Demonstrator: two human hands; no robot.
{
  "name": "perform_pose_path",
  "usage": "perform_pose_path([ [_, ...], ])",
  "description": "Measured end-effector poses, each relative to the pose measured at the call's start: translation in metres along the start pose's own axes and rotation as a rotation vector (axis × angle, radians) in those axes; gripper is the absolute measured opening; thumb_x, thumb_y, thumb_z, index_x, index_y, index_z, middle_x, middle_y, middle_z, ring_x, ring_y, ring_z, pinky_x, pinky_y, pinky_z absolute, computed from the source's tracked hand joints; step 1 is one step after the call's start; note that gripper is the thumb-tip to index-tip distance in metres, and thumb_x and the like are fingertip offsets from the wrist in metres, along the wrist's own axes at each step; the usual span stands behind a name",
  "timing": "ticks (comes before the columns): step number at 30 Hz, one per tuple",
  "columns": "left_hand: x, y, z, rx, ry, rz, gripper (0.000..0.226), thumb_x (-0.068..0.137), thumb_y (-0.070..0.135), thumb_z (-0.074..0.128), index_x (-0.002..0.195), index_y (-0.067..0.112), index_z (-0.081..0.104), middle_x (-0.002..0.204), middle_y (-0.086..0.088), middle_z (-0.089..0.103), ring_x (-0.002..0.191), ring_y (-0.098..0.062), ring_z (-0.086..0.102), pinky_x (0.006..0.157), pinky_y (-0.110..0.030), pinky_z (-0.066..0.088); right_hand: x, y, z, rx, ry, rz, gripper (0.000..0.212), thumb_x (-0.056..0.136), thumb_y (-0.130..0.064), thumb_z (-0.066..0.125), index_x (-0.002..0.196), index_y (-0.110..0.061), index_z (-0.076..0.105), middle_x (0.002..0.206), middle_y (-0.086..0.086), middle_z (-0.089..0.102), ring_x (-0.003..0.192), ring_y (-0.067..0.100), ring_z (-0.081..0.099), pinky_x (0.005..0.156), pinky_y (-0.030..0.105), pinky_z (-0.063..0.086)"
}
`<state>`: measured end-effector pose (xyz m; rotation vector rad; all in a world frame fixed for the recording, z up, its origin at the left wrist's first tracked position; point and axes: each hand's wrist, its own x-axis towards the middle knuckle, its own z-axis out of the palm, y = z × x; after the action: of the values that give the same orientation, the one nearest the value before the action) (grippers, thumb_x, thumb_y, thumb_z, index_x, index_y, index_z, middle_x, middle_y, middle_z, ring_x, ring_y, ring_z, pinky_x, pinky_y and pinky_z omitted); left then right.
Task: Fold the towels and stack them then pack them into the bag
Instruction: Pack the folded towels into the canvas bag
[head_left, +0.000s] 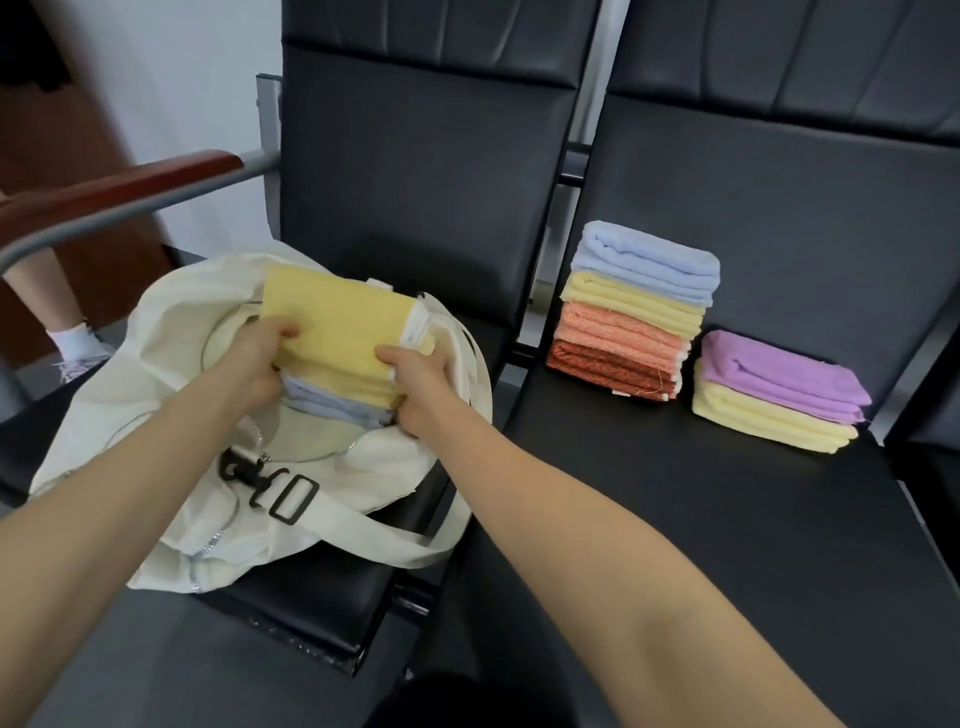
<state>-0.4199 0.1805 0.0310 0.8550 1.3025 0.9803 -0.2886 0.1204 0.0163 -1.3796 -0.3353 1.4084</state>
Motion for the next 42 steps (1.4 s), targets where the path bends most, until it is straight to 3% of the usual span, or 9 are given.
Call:
perform_pose_path([
  [5, 0.021, -0.026, -0.001, 0.292, 0.23, 0.09, 0.082, 0.084, 0.036, 0.064, 0.146, 0.006, 0.021, 0.145, -0.009, 0.041, 0.125, -0.026, 0.047, 0.101, -0.035, 0.041, 0.019, -0.001, 0.001, -0.081, 0.036, 0.049, 0.1, 0.075, -0.022, 0.074, 0.15, -0.027, 0.008, 0.14, 0.009, 0.038, 0.122, 0.034, 0.044, 0.098, 0.049, 0.045],
  [10, 0.012, -0.019, 0.011, -0.176, -0.021, -0.202, 0.067, 0.07, 0.058, 0.075, 0.117, 0.016, 0.052, 0.108, -0.008, 0.063, 0.093, -0.03, 0.061, 0.075, -0.047, 0.049, 0.027, 0.01, 0.016, -0.118, -0.044, 0.028, 0.106, 0.062, -0.028, 0.079, 0.147, -0.022, 0.015, 0.137, 0.012, 0.044, 0.115, 0.036, 0.054, 0.09, 0.049, 0.051],
  [15, 0.03, -0.026, 0.019, -0.106, 0.193, -0.241, 0.128, 0.028, 0.065, 0.09, 0.136, 0.021, 0.035, 0.129, -0.002, 0.054, 0.107, -0.032, 0.057, 0.076, -0.06, 0.049, 0.009, -0.019, 0.008, -0.708, -0.155, -0.067, 0.062, 0.084, -0.043, 0.066, 0.133, -0.009, 0.047, 0.122, 0.011, 0.061, 0.107, 0.031, 0.062, 0.094, 0.042, 0.052],
  [20, 0.01, -0.033, 0.034, 0.401, 0.426, 0.121, 0.133, 0.07, 0.06, 0.074, 0.148, -0.003, -0.014, 0.159, -0.016, -0.007, 0.147, -0.031, -0.001, 0.118, -0.04, 0.007, 0.011, -0.066, -0.023, -1.366, 0.234, -0.798, 0.016, 0.095, -0.012, 0.045, 0.107, -0.009, 0.055, 0.11, 0.011, 0.054, 0.102, 0.028, 0.049, 0.074, 0.033, 0.041],
  [24, 0.014, -0.04, 0.028, 0.546, 0.553, 0.391, 0.126, 0.065, 0.055, 0.08, 0.148, -0.002, 0.004, 0.156, -0.021, 0.004, 0.145, -0.036, 0.007, 0.116, -0.044, 0.01, 0.046, -0.058, -0.024, -1.653, 0.163, -0.655, 0.039, 0.094, -0.01, 0.045, 0.134, -0.012, 0.043, 0.131, 0.013, 0.043, 0.121, 0.031, 0.038, 0.087, 0.036, 0.041],
  [28, 0.01, -0.038, 0.031, 0.947, 0.467, 0.762, 0.069, 0.088, 0.04, 0.063, 0.146, 0.016, 0.033, 0.157, -0.018, 0.011, 0.144, -0.04, 0.009, 0.117, -0.054, 0.007, 0.064, -0.054, -0.026, -1.595, 0.254, -0.747, 0.037, 0.096, -0.008, 0.044, 0.132, -0.012, 0.047, 0.128, 0.013, 0.045, 0.119, 0.031, 0.04, 0.078, 0.032, 0.039],
  [30, 0.015, -0.043, 0.034, 1.072, 0.29, 0.742, 0.05, 0.098, 0.043, 0.042, 0.145, 0.026, 0.038, 0.16, -0.009, 0.009, 0.147, -0.033, 0.001, 0.117, -0.055, 0.001, 0.067, -0.057, -0.027, -1.63, 0.288, -0.772, 0.032, 0.096, -0.009, 0.044, 0.126, -0.013, 0.053, 0.125, 0.011, 0.049, 0.117, 0.03, 0.043, 0.078, 0.033, 0.041],
  [35, 0.015, -0.055, 0.037, 1.187, 0.152, 0.62, 0.072, 0.083, 0.076, 0.039, 0.145, 0.038, 0.035, 0.162, -0.001, 0.002, 0.148, -0.025, -0.01, 0.115, -0.053, -0.009, 0.07, -0.063, -0.034, -1.438, 0.323, -0.847, 0.019, 0.099, -0.019, 0.042, 0.089, -0.013, 0.058, 0.092, 0.006, 0.054, 0.095, 0.025, 0.052, 0.064, 0.032, 0.035],
  [42, 0.036, -0.035, 0.052, 1.233, 0.037, 0.461, 0.065, 0.092, 0.064, 0.037, 0.148, 0.034, 0.024, 0.162, -0.001, -0.004, 0.148, -0.026, -0.013, 0.114, -0.056, -0.012, 0.028, -0.095, -0.022, -1.351, 0.31, -1.017, 0.027, 0.102, -0.029, 0.038, 0.083, -0.014, 0.051, 0.085, 0.001, 0.05, 0.08, 0.019, 0.046, 0.061, 0.03, 0.032],
])
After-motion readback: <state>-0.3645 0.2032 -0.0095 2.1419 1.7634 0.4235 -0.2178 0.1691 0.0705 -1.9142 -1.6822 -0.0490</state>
